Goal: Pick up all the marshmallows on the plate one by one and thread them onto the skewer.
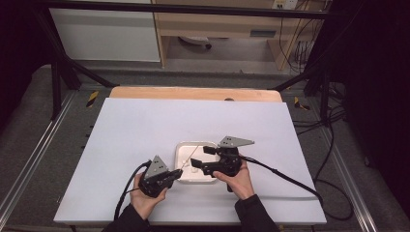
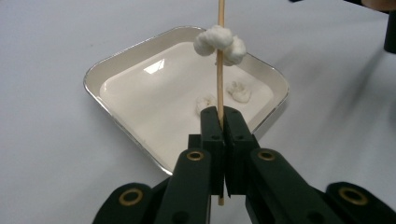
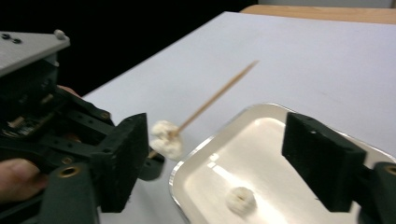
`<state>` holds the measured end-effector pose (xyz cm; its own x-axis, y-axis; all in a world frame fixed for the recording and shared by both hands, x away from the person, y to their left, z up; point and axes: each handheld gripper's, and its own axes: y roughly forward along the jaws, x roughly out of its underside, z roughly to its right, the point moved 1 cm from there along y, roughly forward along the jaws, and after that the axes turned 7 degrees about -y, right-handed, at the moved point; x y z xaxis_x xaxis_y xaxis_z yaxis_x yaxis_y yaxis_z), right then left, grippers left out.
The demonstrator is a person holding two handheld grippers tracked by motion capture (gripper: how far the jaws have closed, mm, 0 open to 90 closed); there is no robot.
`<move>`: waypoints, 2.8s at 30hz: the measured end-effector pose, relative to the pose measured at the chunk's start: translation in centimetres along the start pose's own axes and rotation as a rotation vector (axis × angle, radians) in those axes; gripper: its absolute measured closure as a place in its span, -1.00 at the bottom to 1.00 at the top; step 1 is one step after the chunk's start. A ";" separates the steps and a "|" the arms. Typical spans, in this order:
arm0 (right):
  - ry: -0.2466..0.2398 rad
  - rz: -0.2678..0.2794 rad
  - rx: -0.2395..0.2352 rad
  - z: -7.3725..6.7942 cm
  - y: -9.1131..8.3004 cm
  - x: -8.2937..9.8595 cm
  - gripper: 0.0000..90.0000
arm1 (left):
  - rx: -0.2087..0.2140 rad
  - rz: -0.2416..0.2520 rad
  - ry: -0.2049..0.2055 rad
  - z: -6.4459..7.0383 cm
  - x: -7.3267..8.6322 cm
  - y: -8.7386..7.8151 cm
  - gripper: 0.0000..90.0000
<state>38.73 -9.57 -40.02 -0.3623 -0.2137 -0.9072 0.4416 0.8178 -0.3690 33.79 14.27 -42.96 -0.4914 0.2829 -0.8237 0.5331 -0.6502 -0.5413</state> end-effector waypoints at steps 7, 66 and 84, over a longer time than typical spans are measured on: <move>-0.074 -0.106 0.101 1.4 -1.0 0.3 -0.77 | 0.003 -0.001 -0.012 -0.5 0.1 -0.3 0.97; -0.295 -0.333 0.083 2.0 2.3 5.4 0.54 | 0.021 -0.016 -0.021 -1.1 0.4 -0.6 0.96; -0.222 -0.289 0.059 2.0 1.5 4.3 0.63 | 0.024 -0.009 -0.021 -1.0 0.4 -0.7 0.96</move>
<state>39.48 -10.33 -44.84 -0.2947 -0.5479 -0.7829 0.3962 0.6755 -0.6219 33.92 15.53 -43.04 -0.5104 0.2742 -0.8151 0.5118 -0.6648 -0.5441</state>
